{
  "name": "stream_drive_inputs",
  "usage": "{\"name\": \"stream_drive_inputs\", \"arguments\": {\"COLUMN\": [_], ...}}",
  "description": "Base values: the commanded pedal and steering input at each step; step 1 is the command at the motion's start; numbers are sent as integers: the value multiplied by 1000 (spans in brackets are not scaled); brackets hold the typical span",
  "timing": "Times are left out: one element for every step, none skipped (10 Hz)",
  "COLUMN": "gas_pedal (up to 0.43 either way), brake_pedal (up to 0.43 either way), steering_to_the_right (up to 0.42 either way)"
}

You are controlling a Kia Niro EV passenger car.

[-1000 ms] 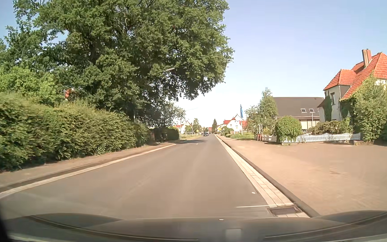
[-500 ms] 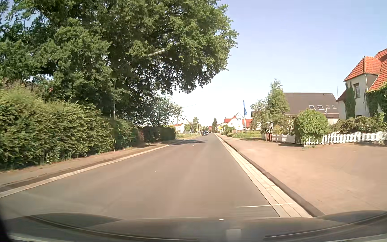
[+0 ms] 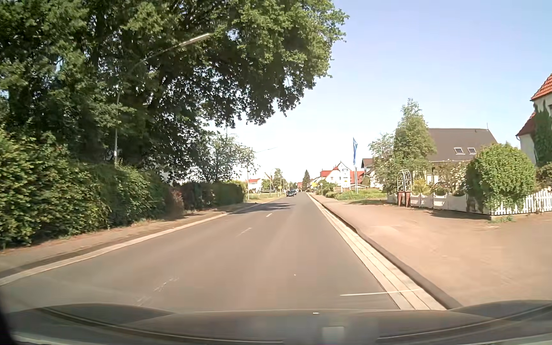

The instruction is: Follow the waypoints while adhering to traffic rules and regulations

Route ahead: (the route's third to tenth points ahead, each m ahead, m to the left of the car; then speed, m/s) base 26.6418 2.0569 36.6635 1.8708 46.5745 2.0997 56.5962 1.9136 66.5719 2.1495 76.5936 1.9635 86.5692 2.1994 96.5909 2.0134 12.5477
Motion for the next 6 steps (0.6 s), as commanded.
{"name": "stream_drive_inputs", "arguments": {"gas_pedal": [189,189,189,189,189,189], "brake_pedal": [6,6,6,6,6,6], "steering_to_the_right": [0,0,0,0,0,0]}}
